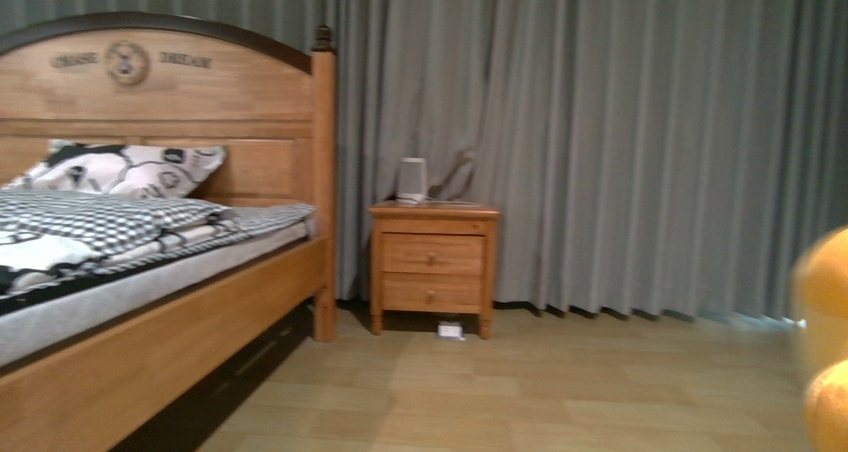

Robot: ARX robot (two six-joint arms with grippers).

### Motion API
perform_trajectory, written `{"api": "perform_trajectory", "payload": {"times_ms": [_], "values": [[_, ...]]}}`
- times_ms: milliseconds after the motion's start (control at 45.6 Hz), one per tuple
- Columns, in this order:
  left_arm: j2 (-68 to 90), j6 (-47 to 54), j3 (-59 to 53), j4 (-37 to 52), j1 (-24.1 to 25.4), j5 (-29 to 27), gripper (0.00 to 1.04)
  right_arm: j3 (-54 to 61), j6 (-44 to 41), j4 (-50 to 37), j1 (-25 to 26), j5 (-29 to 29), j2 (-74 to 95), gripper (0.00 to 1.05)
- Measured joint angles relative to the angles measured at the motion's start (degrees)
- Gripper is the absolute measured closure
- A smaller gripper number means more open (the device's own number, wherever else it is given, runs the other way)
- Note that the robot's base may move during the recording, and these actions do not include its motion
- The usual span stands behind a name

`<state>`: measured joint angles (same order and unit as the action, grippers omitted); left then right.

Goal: Put away toys

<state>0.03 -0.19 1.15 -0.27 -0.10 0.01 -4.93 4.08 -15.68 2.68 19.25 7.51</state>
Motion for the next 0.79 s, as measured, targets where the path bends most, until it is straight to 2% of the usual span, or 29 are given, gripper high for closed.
{"api": "perform_trajectory", "payload": {"times_ms": [789], "values": [[-0.02, 0.00, 0.00, 0.00, 0.04, -0.11, 0.06, -0.02, 0.00, 0.00, -0.04, 0.02, 0.17, 0.96]]}}
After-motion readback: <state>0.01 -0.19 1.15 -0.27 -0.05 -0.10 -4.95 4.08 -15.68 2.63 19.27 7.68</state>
